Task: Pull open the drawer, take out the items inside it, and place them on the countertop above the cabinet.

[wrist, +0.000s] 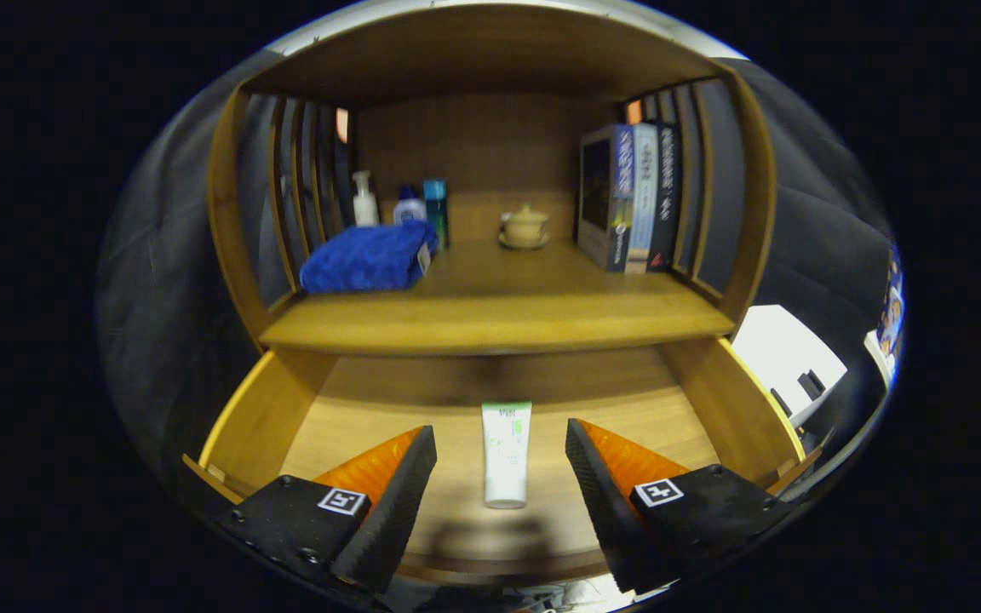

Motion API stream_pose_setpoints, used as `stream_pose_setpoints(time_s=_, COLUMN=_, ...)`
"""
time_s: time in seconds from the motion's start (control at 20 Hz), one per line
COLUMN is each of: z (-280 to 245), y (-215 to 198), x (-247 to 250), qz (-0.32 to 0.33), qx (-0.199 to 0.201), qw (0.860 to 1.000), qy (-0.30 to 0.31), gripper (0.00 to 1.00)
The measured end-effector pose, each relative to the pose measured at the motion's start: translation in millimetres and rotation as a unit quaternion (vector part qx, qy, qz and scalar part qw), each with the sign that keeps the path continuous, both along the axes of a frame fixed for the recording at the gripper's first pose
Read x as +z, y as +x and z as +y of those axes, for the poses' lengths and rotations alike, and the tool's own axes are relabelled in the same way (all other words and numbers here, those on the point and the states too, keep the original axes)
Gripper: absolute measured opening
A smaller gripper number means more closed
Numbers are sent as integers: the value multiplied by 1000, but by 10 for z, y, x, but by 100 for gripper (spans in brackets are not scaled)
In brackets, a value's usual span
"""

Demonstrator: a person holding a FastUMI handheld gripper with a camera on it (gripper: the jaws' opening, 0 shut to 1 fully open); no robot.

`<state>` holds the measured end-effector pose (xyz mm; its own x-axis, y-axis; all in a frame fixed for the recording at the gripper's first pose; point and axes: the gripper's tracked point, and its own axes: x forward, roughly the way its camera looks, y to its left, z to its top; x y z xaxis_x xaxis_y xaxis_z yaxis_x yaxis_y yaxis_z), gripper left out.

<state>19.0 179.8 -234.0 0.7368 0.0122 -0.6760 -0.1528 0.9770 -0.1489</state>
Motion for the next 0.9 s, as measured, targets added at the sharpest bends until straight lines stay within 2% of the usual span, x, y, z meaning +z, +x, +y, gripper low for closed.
stream_pose_setpoints(time_s=0.25, z=-103, y=262, x=-406, qz=99, qx=-37, qw=994, qy=-13, gripper=99)
stream_pose_setpoints(time_s=0.5, z=-213, y=186, x=-753, qz=198, qx=-53, qw=978, qy=-45, gripper=99)
stream_pose_setpoints(time_s=0.75, z=-164, y=126, x=-946, qz=252, qx=-53, qw=965, qy=-55, gripper=99)
stream_pose_setpoints(time_s=0.85, z=-84, y=96, x=-980, qz=265, qx=-57, qw=961, qy=-55, gripper=97)
stream_pose_setpoints(time_s=0.9, z=-59, y=84, x=-1013, qz=270, qx=-59, qw=959, qy=-55, gripper=88)
